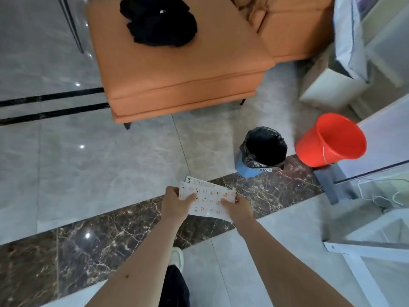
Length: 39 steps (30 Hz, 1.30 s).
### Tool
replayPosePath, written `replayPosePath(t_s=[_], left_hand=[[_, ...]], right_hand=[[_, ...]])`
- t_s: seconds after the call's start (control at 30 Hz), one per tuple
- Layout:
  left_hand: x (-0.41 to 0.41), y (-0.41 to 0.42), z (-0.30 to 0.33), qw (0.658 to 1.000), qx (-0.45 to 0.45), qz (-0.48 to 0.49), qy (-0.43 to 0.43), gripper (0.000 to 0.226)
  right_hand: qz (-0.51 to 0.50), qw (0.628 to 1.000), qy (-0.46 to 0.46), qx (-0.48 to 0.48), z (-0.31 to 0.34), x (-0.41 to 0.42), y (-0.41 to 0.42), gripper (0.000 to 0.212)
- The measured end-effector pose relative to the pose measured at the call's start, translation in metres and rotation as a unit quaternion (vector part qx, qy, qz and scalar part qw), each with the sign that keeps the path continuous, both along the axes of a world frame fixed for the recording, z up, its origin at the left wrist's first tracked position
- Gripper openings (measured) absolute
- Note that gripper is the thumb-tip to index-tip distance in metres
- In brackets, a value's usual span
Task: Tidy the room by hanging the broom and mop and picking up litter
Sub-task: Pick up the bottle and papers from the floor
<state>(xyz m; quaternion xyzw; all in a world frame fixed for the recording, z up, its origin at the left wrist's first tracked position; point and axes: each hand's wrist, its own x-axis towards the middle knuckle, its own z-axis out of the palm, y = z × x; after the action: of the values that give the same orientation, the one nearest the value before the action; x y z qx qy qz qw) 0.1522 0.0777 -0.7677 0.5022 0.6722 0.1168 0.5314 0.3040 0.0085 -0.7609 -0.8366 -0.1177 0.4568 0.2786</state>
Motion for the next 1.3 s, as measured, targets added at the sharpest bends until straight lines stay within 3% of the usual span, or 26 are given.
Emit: replayPosePath(t_s=[0.47,0.7,1.03,1.3], left_hand=[[0.171,0.103,-0.013,0.996,-0.004,-0.091,-0.013,0.034],[0.285,0.121,-0.048,0.988,-0.081,-0.128,0.026,0.024],[0.381,0.136,-0.086,0.976,-0.121,-0.171,0.061,0.056],[0.407,0.153,-0.107,0.963,-0.199,-0.182,0.009,0.045]], right_hand=[[-0.098,0.995,-0.008,-0.022,-0.015,0.155,0.079,0.03],[-0.121,0.99,-0.012,-0.074,-0.041,0.264,0.092,0.035],[-0.193,0.971,-0.029,-0.139,-0.087,0.36,0.12,0.029],[-0.232,0.962,0.087,-0.113,-0.107,0.378,0.165,0.04]])
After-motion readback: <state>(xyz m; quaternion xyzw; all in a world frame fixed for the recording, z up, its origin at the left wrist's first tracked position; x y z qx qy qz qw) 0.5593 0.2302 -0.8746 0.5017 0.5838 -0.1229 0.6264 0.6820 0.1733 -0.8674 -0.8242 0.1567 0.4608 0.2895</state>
